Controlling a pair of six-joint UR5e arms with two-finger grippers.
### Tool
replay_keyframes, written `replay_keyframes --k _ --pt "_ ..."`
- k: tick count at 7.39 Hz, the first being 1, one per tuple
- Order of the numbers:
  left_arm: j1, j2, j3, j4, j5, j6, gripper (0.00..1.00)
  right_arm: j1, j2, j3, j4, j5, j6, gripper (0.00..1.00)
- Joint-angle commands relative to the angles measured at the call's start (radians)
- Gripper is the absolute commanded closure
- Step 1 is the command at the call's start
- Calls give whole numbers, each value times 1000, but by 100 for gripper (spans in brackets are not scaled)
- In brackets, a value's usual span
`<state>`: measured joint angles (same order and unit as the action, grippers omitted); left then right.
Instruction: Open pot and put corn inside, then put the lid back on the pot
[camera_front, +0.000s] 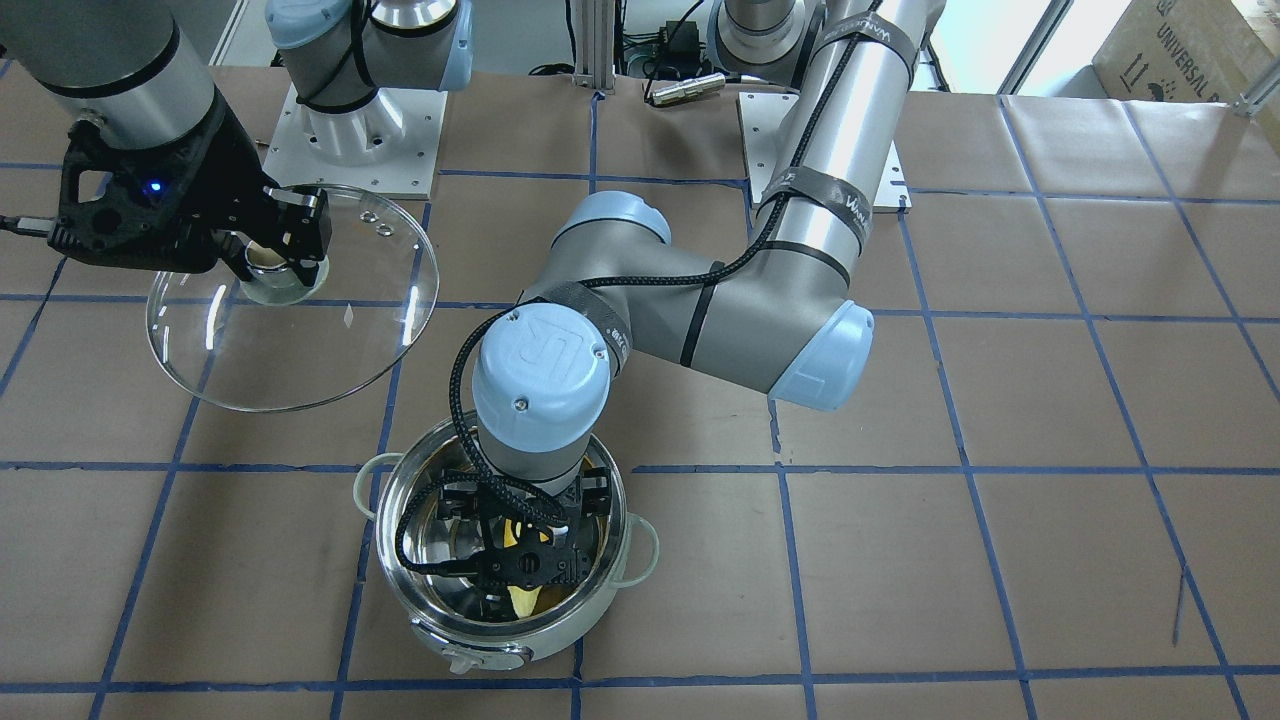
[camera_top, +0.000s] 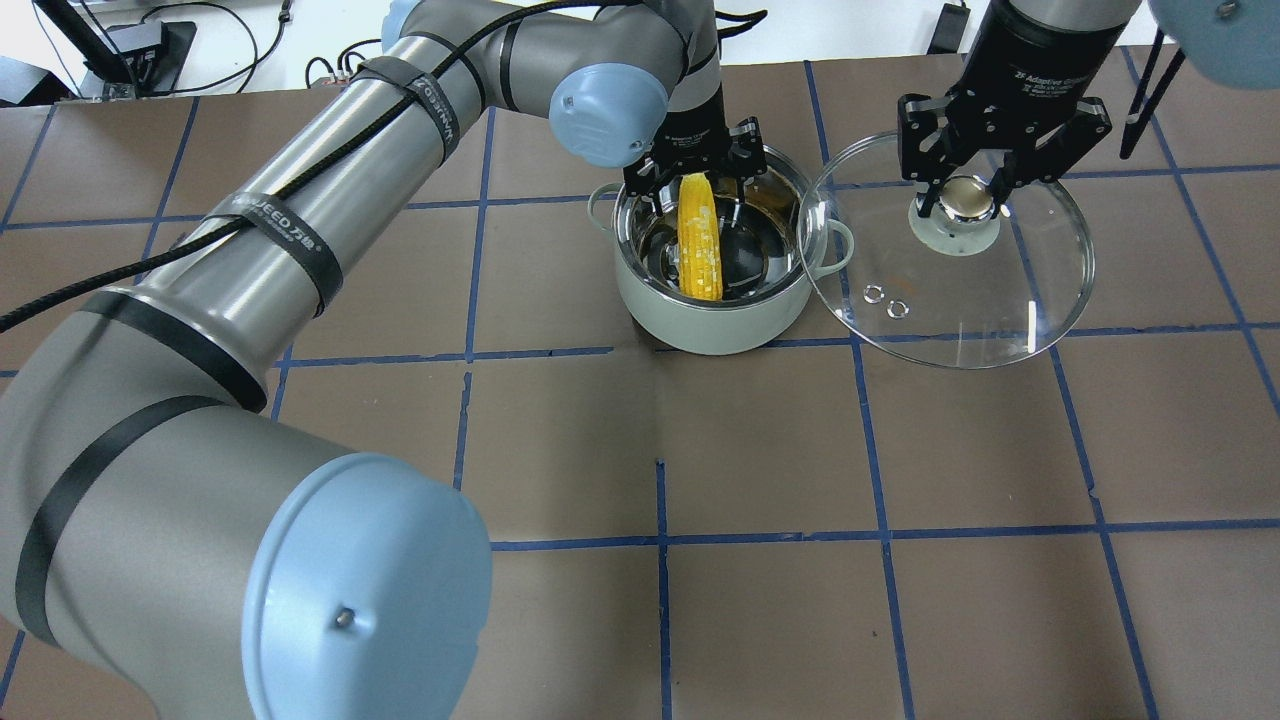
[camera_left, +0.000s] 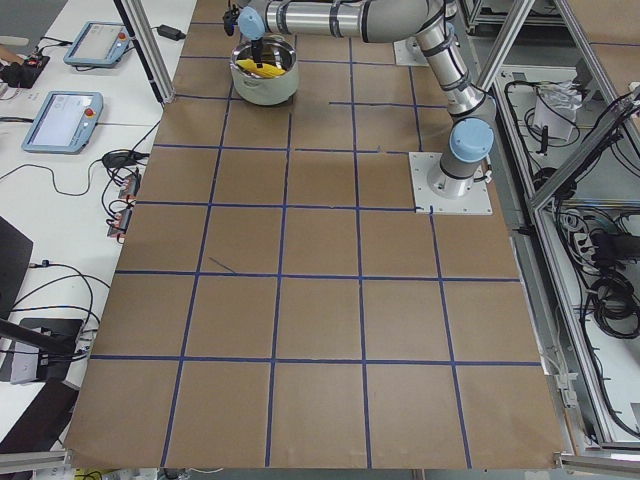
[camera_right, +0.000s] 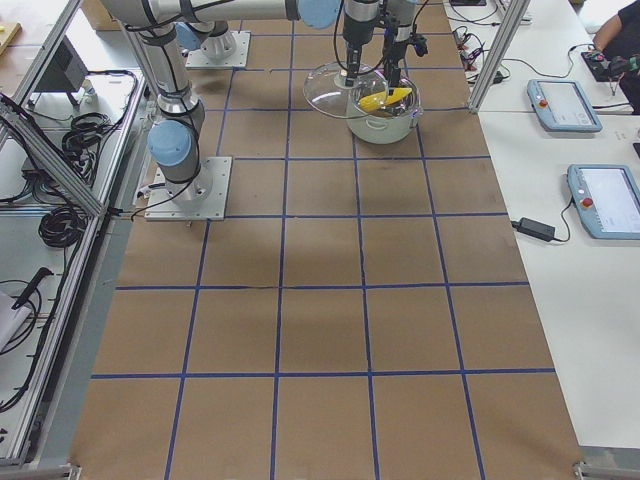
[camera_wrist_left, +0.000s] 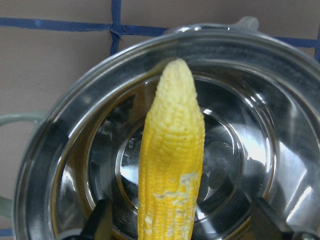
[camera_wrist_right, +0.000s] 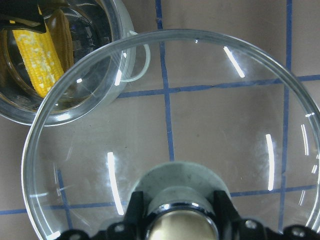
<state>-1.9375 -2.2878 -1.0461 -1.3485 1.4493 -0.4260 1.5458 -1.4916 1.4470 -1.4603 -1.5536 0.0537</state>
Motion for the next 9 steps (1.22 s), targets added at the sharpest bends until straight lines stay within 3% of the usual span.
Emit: replay_keyframes --k 1,4,6,7,9 --pt "29 63 -6 -61 -1 12 0 -1 1 1 0 1 0 60" --pt "161 171 -26 -193 2 176 0 0 -1 0 -2 3 2 60" --pt "265 288 -35 -346 73 359 0 31 26 -40 -41 9 44 60" --pt "320 380 -99 -392 75 422 0 72 78 -69 -58 18 67 60" --pt "402 609 -336 -356 97 460 0 143 155 -86 -125 20 103 61"
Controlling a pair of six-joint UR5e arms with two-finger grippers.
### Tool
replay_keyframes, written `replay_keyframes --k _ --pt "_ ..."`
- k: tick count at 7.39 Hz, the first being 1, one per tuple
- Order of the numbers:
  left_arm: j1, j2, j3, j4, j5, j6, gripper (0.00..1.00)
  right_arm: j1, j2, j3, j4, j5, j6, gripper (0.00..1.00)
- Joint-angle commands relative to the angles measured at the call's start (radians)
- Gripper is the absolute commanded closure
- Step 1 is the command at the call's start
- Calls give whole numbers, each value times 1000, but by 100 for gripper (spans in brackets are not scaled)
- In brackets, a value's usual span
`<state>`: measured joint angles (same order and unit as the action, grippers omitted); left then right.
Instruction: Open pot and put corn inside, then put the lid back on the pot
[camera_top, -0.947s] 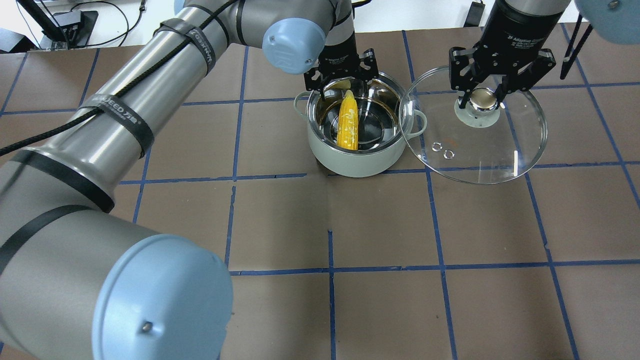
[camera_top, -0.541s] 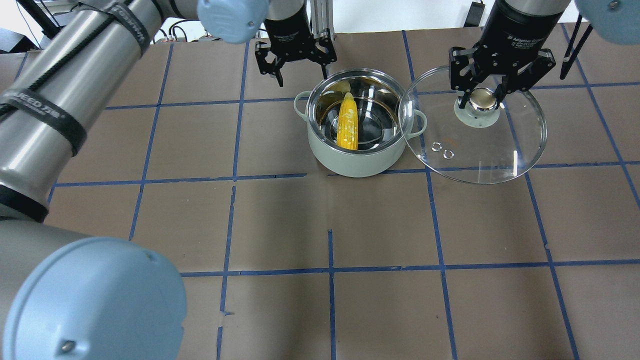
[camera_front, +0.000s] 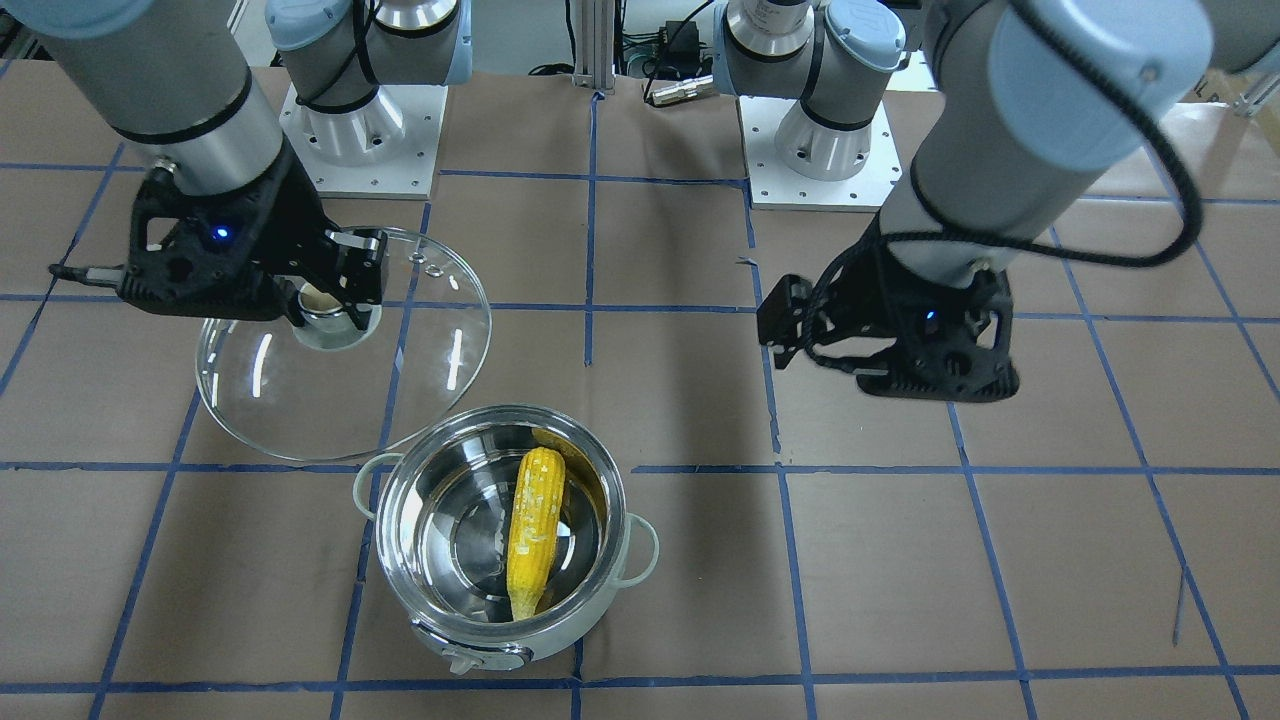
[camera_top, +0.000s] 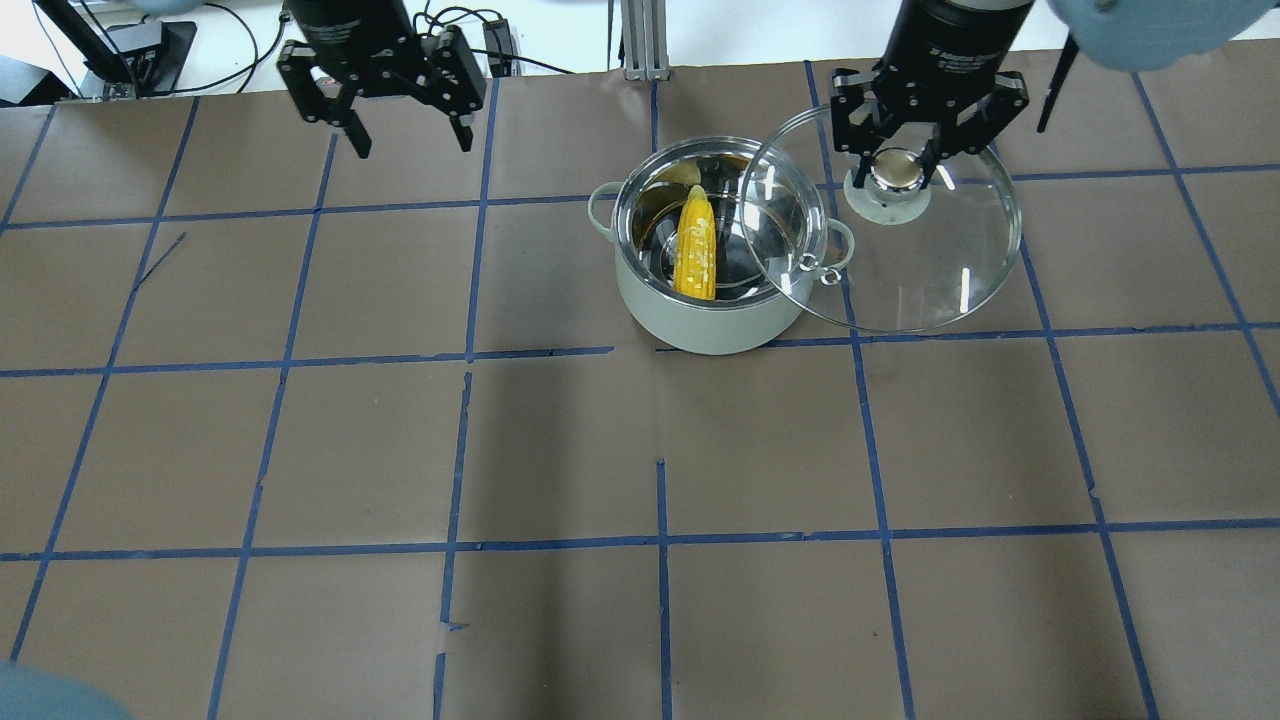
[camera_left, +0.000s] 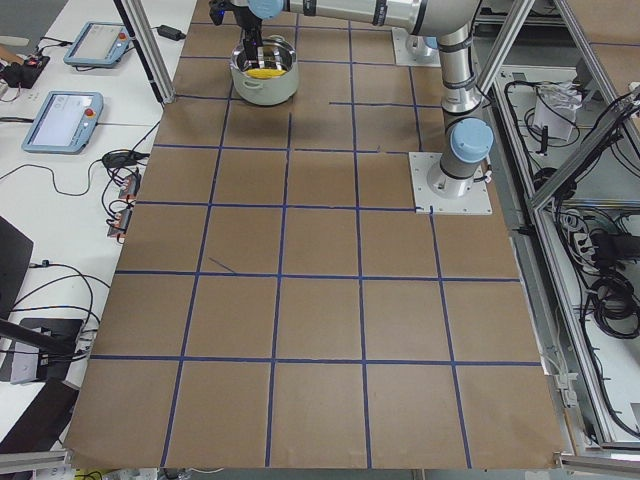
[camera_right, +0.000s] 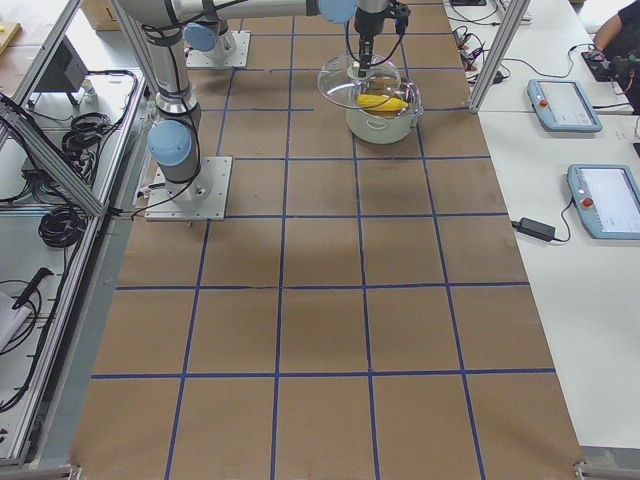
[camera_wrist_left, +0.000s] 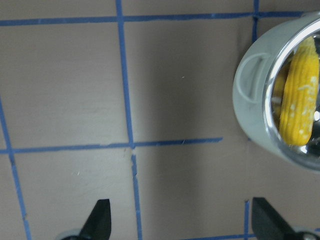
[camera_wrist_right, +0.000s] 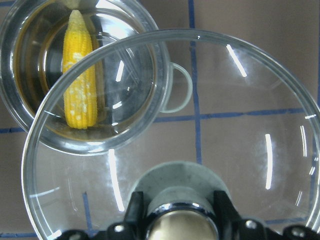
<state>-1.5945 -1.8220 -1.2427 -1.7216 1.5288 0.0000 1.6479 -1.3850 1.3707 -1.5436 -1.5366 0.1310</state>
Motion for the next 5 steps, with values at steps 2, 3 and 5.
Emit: replay_keyframes --k 2,3,5 --pt "87 251 -211 33 77 43 0 68 124 -13 -82 1 27 61" --pt "93 248 -218 31 130 45 0 85 150 -13 -107 1 27 61" --pt "91 237 -228 83 42 46 0 107 208 -74 -113 1 25 61"
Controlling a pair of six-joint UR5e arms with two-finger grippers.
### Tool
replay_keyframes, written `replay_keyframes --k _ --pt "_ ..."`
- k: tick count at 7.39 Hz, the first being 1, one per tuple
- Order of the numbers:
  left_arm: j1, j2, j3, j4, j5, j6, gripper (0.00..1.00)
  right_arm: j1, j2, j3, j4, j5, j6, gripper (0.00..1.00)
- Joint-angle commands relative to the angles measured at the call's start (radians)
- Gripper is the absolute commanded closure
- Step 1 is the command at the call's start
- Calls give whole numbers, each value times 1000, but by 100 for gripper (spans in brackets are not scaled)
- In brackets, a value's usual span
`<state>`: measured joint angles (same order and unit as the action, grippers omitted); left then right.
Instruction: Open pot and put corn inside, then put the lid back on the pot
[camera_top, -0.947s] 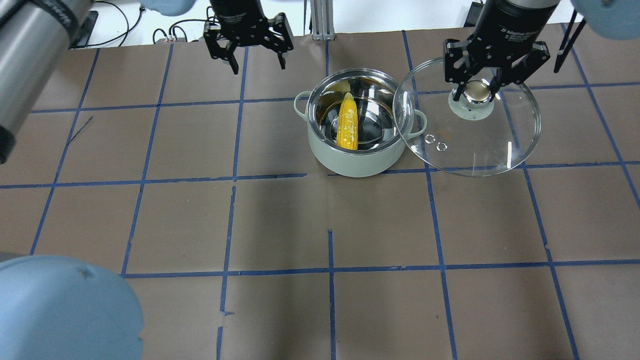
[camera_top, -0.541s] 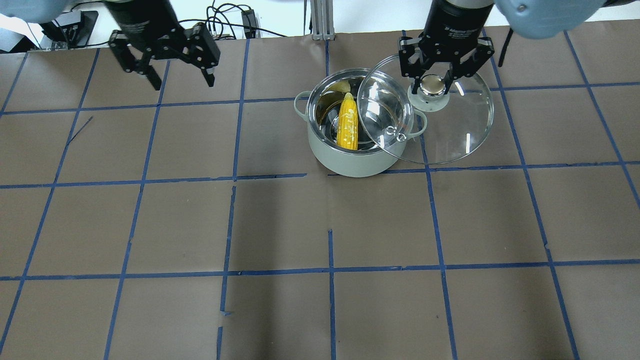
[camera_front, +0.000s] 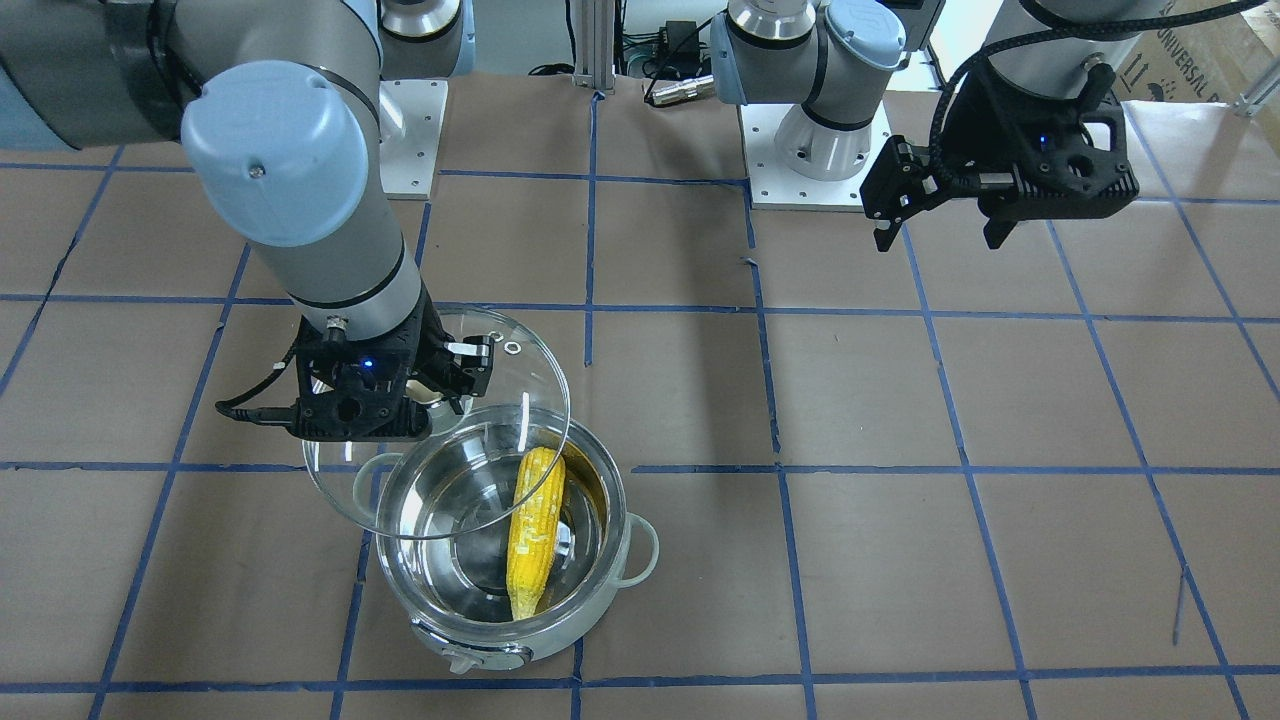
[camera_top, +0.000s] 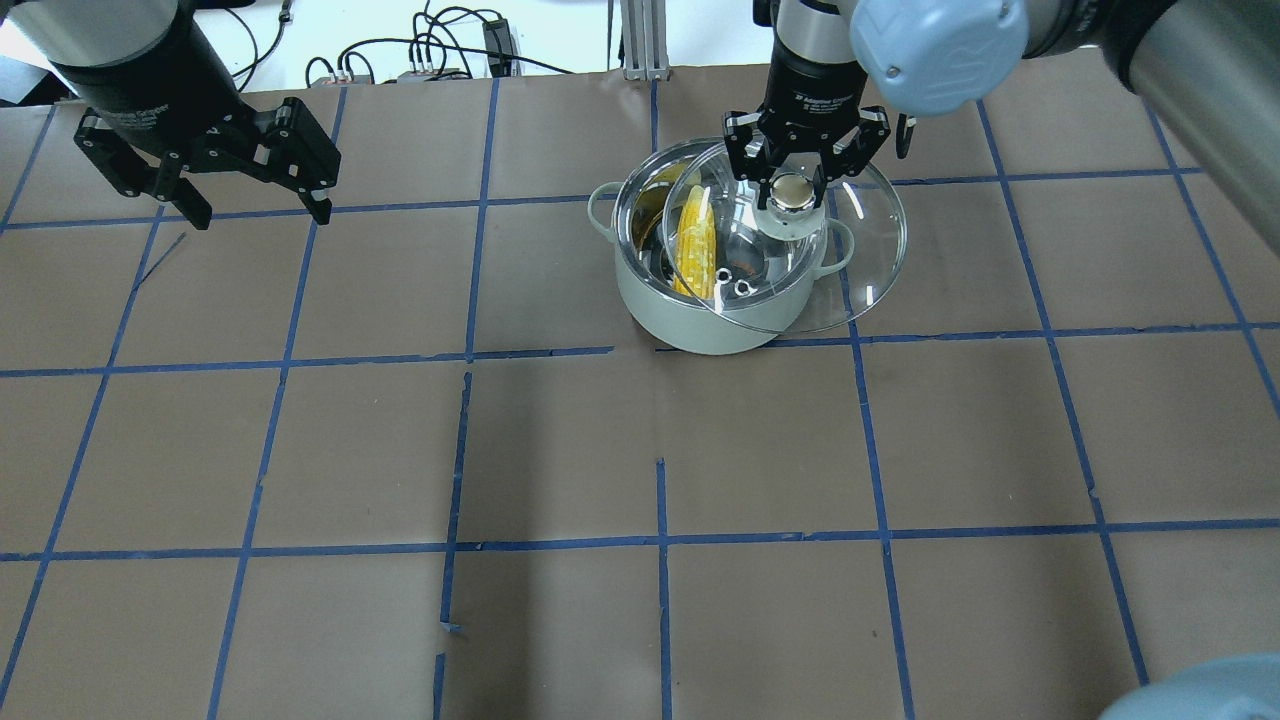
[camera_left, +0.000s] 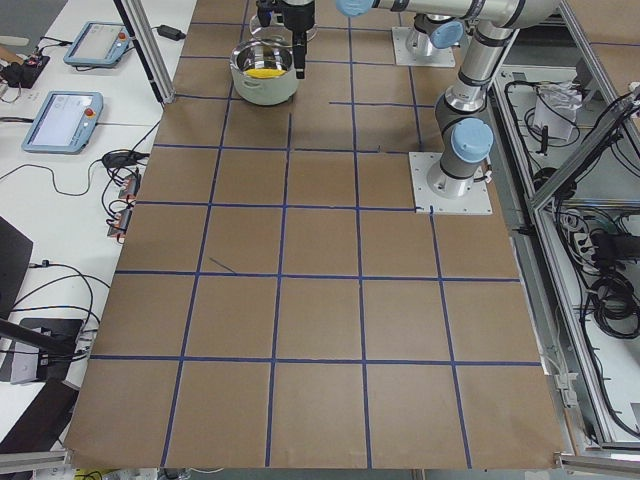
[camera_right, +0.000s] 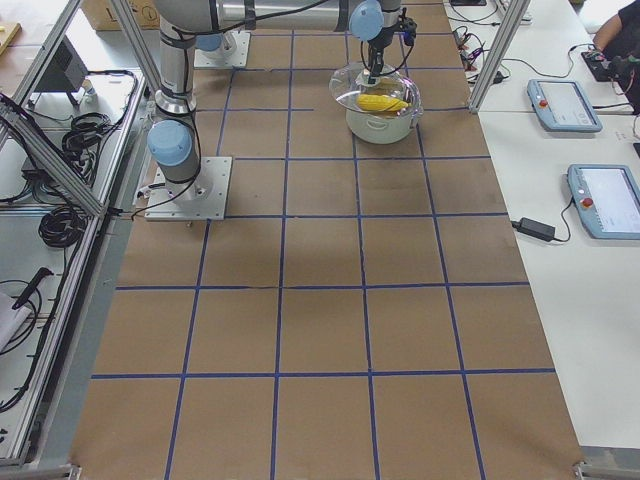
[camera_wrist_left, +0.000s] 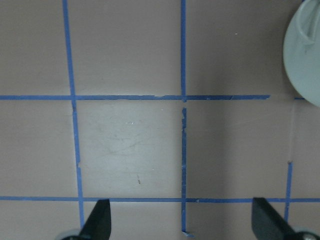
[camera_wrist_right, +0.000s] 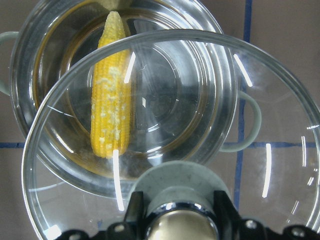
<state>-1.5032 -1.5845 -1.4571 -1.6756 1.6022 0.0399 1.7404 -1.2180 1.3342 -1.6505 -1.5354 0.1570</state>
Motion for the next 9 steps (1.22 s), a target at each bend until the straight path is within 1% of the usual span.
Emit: replay_keyframes --k 1,3,4,6,9 --pt "1 -5 -16 80 -34 3 0 25 78 -74 -6 0 -1 61" --pt "1 -17 3 65 -30 3 0 65 123 -99 -6 1 6 61" --pt "1 -17 6 41 -27 2 0 67 135 -104 -8 3 3 61" --pt "1 -18 6 37 -30 2 0 67 169 -144 -8 1 1 61" --pt "1 -18 4 39 -31 2 0 64 187 -150 -8 1 -7 61"
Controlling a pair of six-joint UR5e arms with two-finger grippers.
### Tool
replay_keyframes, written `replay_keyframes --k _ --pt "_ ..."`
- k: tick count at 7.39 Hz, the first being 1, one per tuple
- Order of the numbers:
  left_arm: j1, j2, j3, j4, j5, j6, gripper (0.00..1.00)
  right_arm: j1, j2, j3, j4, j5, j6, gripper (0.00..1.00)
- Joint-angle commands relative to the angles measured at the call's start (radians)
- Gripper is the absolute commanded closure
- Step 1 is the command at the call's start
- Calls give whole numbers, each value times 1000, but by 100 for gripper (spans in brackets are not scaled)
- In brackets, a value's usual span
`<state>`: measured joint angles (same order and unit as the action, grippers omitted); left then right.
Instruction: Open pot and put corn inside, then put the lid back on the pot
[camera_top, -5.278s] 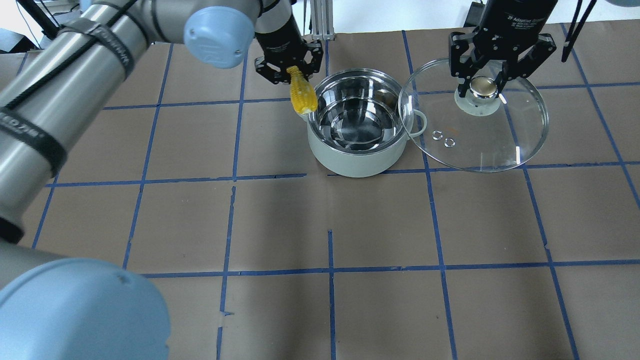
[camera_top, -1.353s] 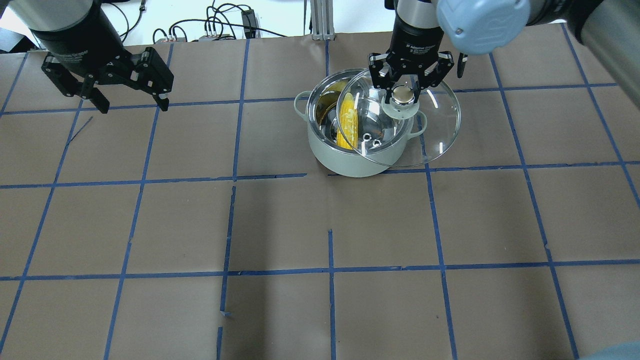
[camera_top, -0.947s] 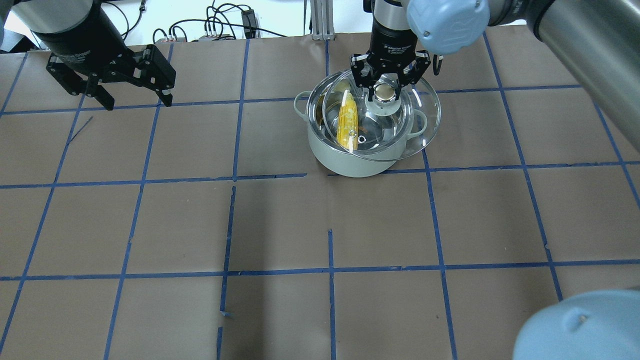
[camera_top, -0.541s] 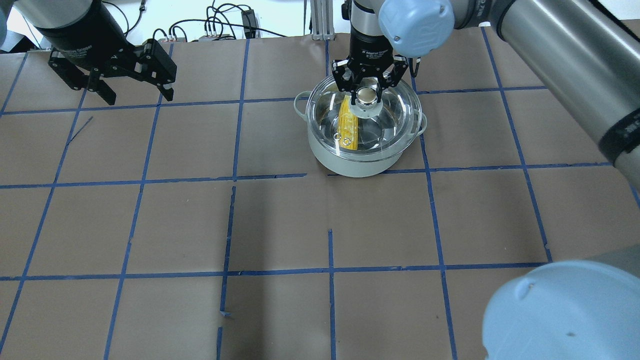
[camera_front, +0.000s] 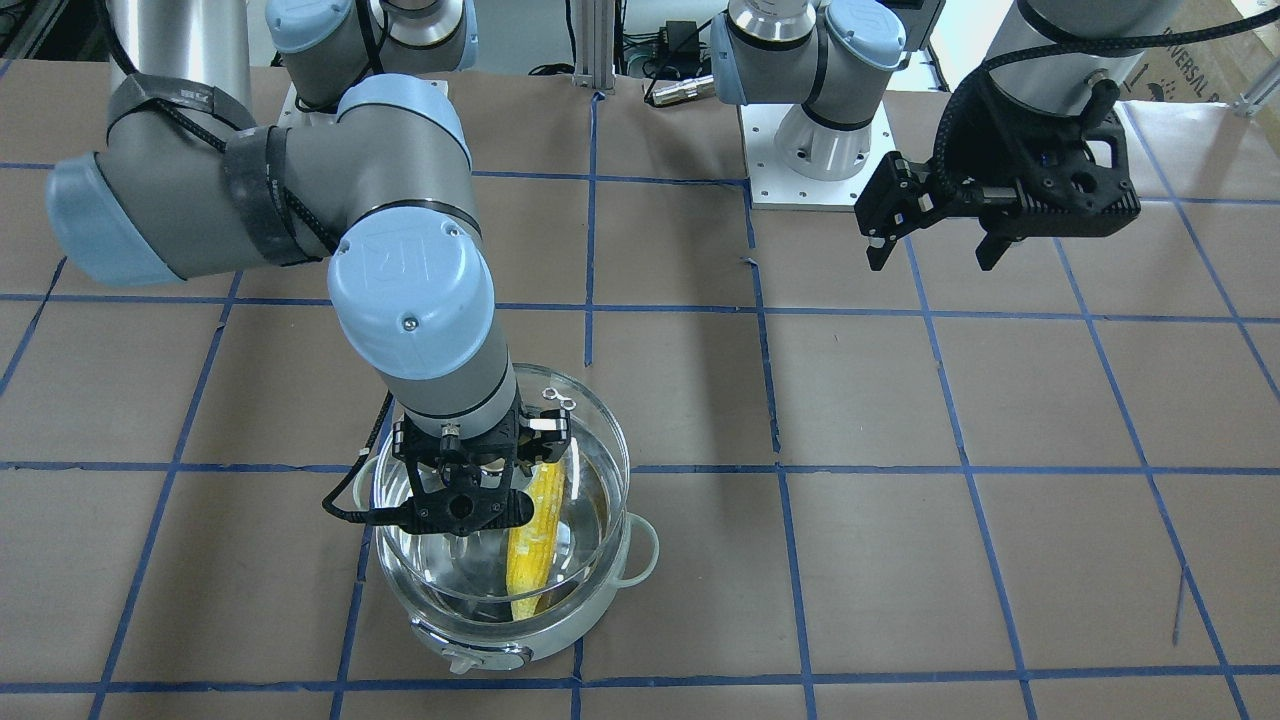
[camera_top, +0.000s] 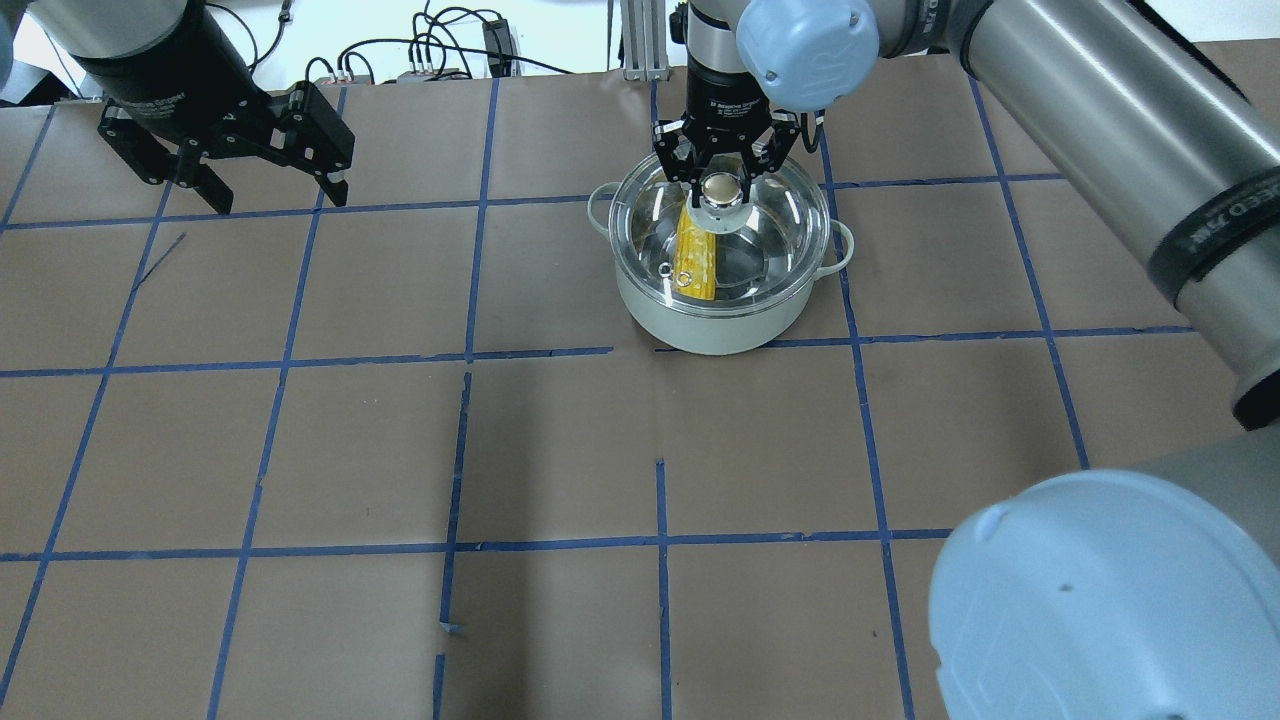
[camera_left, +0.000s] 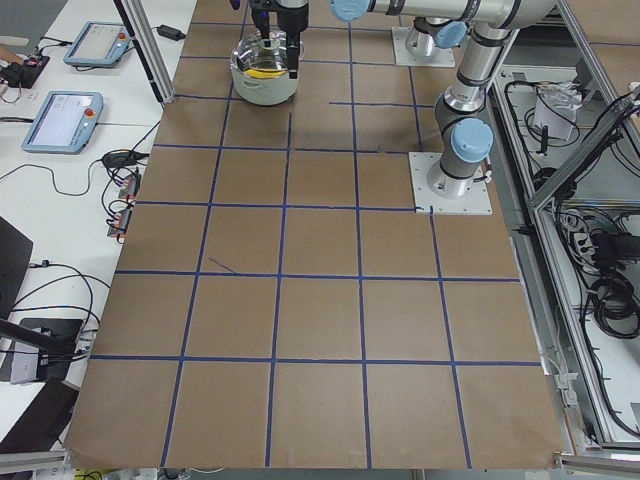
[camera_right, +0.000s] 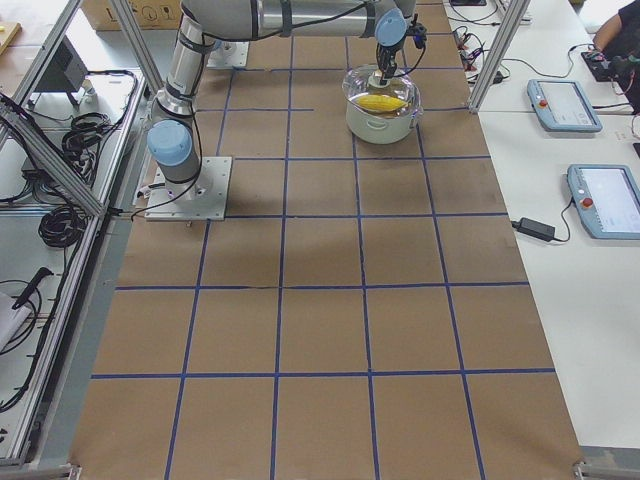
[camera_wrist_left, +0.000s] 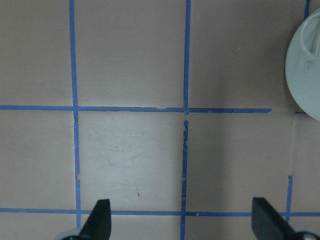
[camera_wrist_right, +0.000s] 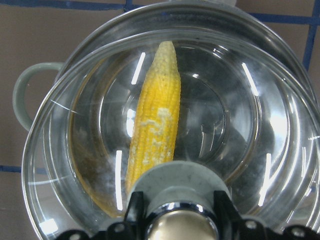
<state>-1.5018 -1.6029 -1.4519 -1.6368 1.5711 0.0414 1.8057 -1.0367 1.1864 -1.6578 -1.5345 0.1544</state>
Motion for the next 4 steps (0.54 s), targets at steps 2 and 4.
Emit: replay_keyframes --k 2,4 --pt "-2 1 -10 9 0 -5 0 -5 20 -5 -20 -1 -4 61" --pt "-2 1 -13 9 1 -5 0 -5 20 -7 -20 -1 -6 61"
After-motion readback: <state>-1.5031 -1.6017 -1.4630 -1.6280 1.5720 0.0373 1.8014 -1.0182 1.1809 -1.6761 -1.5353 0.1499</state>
